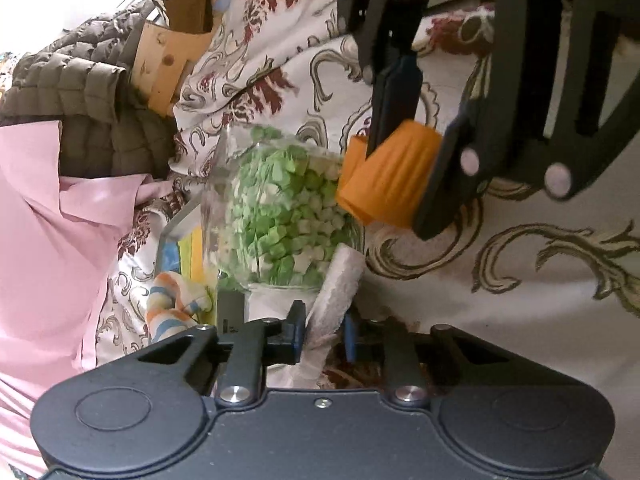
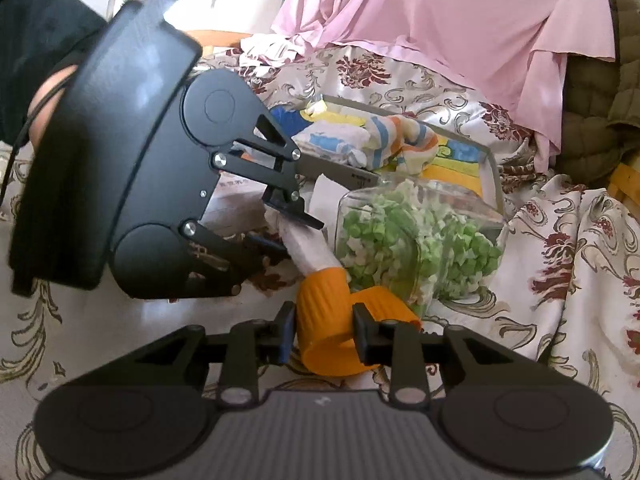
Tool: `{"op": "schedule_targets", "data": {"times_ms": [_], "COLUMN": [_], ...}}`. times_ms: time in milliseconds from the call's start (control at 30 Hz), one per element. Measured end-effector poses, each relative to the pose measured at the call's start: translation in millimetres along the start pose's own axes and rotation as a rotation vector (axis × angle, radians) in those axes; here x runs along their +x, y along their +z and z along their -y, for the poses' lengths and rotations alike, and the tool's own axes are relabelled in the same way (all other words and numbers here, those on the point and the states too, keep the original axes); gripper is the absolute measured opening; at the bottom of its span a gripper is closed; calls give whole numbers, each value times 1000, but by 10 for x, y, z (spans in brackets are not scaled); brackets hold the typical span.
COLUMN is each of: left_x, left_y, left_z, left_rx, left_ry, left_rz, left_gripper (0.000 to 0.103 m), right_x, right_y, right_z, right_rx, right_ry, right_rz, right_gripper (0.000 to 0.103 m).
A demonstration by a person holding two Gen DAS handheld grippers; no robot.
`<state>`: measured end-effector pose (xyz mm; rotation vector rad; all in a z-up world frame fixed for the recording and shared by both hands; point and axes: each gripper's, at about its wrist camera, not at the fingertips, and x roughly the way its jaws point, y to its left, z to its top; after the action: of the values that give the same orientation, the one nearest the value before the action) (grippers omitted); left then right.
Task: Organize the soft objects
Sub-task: 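Carry the orange piece and the card onto the tray and release both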
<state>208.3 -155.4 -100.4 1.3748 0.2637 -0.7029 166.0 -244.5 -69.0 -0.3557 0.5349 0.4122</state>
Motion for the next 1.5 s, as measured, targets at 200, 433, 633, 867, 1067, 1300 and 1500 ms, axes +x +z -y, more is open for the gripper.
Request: {"op": "schedule_targets", "data": {"times_ms": [200, 433, 633, 867, 1067, 1300, 1500], "left_x": [-192, -463, -746, -963, -855, 64, 794], "left_y": [-19, -27, -291, -540, -785, -1223, -1681], "left_z": [-66, -256, -562, -711, -1312, -2186, -2379], "left_rx": [-129, -507, -1089, -1320, -1441, -1506, -1683], "left_ry": [24, 22, -80, -108, -9, -13, -152], "left_rz": [57, 87, 156, 221, 228, 158, 129], "left_gripper": [13, 13, 13, 13, 13, 13, 13], "right_x": [-71, -232, -478, -734, -532, 472, 1385], "right_y": [55, 128, 233, 500, 1120, 1879, 2070], "right_z": [12, 10, 10, 7, 179, 533, 892], "right_rx": [10, 33, 60, 67, -36, -30, 99], "right_ry": [0, -3, -9, -29, -59, -82, -62], "right_rz": [7, 53, 123, 178, 231, 199, 24], "right_gripper": [26, 23, 20, 20, 21, 22, 22]}}
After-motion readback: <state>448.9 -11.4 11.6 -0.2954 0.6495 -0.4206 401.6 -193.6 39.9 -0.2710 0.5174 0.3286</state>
